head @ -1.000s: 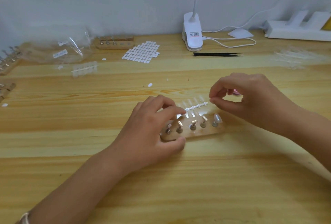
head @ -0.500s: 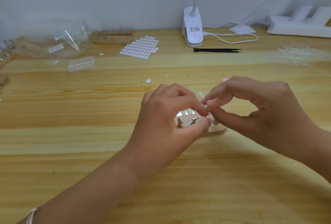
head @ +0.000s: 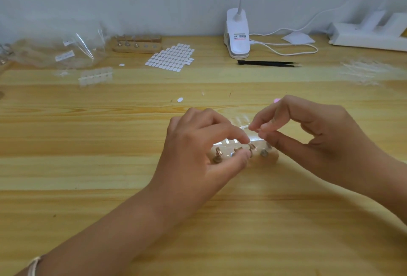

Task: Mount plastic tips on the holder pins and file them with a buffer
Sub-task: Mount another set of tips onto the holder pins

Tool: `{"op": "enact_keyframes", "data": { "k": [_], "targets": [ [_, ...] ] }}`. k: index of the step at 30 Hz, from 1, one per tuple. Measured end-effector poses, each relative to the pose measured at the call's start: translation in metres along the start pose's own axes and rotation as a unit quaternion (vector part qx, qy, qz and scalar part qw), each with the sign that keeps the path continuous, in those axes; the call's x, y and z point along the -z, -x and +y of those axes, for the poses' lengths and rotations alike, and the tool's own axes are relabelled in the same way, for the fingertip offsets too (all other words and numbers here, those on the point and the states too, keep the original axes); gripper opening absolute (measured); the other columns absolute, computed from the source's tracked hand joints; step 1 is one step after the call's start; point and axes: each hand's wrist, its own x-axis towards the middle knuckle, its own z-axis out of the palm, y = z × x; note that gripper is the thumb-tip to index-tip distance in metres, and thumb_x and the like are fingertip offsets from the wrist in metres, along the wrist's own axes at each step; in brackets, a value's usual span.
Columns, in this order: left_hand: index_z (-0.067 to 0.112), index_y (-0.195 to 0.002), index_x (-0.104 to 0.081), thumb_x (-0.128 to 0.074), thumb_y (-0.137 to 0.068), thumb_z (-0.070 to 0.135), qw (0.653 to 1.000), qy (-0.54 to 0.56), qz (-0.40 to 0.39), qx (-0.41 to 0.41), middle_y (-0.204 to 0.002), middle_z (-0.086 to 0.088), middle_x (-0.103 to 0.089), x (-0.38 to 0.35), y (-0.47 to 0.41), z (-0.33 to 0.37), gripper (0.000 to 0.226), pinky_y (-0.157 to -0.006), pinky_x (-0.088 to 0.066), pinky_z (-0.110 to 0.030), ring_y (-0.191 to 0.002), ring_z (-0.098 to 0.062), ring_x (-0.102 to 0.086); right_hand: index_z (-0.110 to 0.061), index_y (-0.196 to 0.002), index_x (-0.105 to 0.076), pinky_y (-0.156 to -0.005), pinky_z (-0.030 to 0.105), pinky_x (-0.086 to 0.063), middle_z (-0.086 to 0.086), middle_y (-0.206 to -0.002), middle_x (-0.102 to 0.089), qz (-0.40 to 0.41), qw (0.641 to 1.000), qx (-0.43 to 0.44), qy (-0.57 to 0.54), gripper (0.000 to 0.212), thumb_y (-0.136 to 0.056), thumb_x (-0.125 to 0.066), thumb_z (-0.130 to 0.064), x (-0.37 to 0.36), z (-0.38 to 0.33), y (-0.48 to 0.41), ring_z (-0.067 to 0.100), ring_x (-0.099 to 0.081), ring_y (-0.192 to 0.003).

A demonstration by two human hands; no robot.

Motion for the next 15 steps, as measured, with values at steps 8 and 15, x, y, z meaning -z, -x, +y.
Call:
{"op": "enact_keyframes", "data": {
  "k": [8, 15],
  "targets": [
    [0.035, -0.094, -0.07, -0.072, -0.074, 0.042, 0.999, -0.02, -0.02, 0.024, -0.094, 0.017, -0.058, -0.007, 0.0, -0.006, 0.021, -0.093, -0.028, -0.022, -0.098, -0.004, -0.05, -0.021, -0.085, -0.066, -0.101, 0.026, -0.045, -0.014, -0.096, -0.07, -0.031, 0.999, -0.001, -0.022, 0.007, -0.086, -0.072, -0.019, 0.002, 0.005, 0.0, 0.006, -0.066, -0.089],
    [0.035, -0.084, -0.071, -0.08, -0.075, 0.04, 0.996, -0.026, -0.074, 0.043, -0.087, 0.015, -0.059, -0.009, -0.003, -0.012, 0.014, -0.09, -0.024, -0.017, -0.093, -0.002, -0.047, -0.021, -0.081, -0.074, -0.103, 0.011, -0.039, -0.009, -0.093, -0.073, -0.077, 0.992, -0.049, -0.088, 0.011, -0.075, -0.081, -0.028, 0.001, 0.004, -0.004, 0.009, -0.07, -0.086]
  ]
}}
